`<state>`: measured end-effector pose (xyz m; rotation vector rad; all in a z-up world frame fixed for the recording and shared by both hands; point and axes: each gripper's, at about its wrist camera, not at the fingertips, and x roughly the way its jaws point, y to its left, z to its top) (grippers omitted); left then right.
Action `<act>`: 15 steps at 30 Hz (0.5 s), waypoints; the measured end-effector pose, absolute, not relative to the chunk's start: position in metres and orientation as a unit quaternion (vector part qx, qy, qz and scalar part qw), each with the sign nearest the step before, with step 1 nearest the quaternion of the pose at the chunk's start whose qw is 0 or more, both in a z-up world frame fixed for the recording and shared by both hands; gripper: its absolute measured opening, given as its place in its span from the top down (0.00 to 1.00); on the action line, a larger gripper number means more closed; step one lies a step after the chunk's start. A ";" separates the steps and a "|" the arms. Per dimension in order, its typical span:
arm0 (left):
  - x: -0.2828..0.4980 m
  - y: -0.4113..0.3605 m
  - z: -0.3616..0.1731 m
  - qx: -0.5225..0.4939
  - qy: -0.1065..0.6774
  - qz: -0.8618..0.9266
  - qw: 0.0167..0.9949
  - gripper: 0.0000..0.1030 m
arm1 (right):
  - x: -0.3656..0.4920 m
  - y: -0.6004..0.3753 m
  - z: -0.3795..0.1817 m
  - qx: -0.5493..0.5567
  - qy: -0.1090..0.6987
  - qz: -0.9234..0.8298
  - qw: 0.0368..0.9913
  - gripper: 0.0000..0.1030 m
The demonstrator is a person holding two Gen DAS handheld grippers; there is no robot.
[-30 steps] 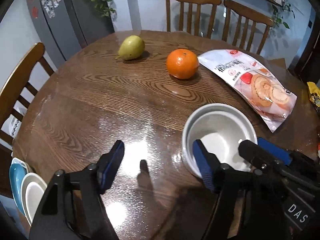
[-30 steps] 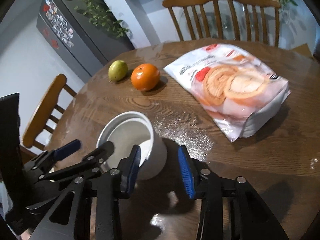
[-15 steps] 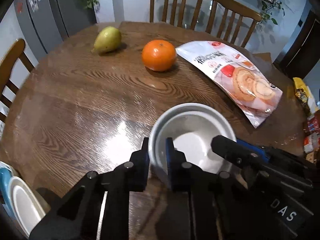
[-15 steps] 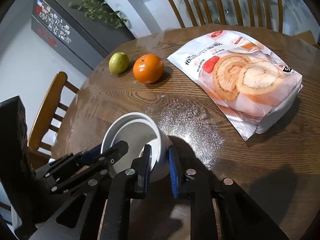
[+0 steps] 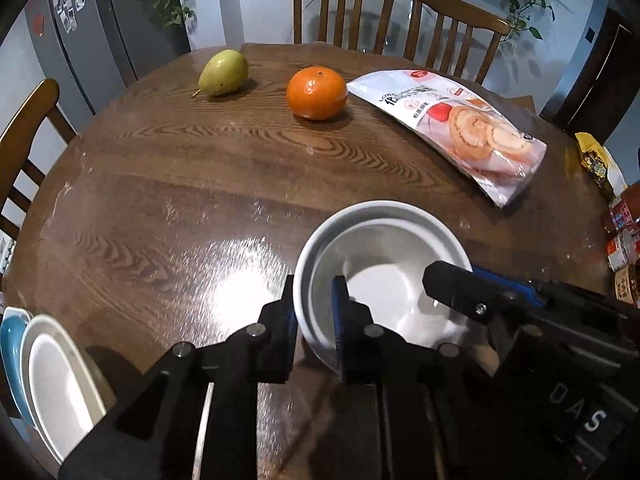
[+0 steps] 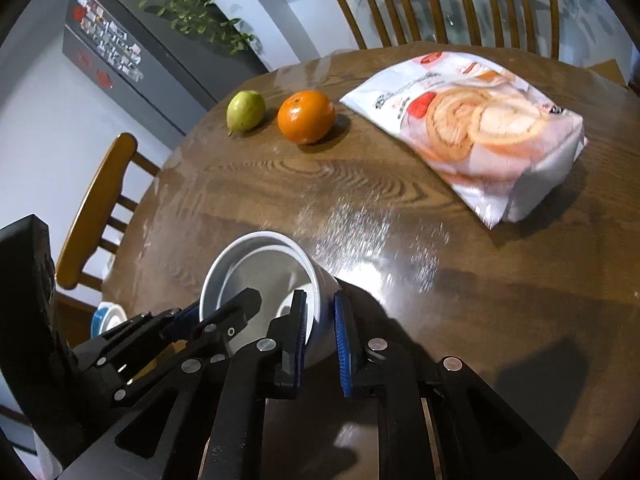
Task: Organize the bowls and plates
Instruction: 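Carry the ramekin with both grippers over the nested white bowls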
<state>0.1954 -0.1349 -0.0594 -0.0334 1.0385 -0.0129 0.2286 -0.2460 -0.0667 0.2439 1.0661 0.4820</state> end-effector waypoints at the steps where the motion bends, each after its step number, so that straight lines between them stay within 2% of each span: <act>1: 0.191 -0.134 -0.058 -0.016 0.494 -0.007 0.870 0.89 | 0.223 -0.245 -0.064 0.109 0.498 0.227 0.830 0.84; 15: 0.124 -0.120 -0.047 -0.011 0.484 -0.002 0.875 0.89 | 0.161 -0.231 -0.051 0.095 0.499 0.239 0.828 0.84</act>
